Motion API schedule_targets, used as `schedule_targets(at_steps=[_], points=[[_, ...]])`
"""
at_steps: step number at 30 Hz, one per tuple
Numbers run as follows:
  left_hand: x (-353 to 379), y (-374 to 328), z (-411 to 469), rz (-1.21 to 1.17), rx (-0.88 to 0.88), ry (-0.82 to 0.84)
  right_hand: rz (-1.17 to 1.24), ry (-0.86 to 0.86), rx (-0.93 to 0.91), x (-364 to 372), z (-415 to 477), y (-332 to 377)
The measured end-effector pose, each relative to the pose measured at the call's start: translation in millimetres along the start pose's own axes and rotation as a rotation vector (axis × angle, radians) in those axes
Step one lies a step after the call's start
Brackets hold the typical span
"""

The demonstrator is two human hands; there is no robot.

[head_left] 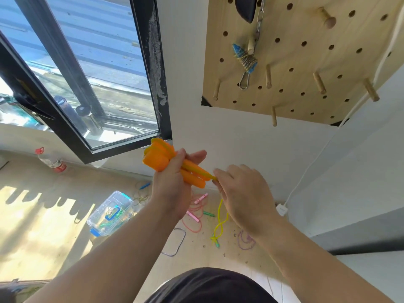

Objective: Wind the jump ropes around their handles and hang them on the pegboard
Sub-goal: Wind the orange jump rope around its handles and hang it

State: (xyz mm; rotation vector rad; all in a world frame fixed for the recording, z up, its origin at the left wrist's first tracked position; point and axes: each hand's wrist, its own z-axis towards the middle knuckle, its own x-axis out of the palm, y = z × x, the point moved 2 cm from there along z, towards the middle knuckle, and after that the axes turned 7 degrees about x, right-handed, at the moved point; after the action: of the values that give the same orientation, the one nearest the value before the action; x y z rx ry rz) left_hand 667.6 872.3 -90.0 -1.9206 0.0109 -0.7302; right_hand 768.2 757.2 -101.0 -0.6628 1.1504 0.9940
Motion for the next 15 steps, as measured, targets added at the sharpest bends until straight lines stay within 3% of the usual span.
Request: schedule_targets(at_steps=[3, 5, 8, 12, 15], points=[[6, -4, -3, -0.049, -0.011, 0.101, 0.093, -0.043, 0.022, 15, -5, -1], [6, -9, -4, 0.014, 0.040, 0.141, 0.256, 0.151, 0.096, 18, -3, -2], [6, -20, -5, 0.257, 0.170, 0.237, 0.651, 0.590, 0.255, 11, 2, -10], [14, -32, -9, 0.522, 0.275, 0.454, 1.308, 0.691, 0.425, 1, 19, -18], [21, -41, -10, 0.656, 0.279, 0.640, 1.521, 0.784, 0.311, 7, 26, -4]])
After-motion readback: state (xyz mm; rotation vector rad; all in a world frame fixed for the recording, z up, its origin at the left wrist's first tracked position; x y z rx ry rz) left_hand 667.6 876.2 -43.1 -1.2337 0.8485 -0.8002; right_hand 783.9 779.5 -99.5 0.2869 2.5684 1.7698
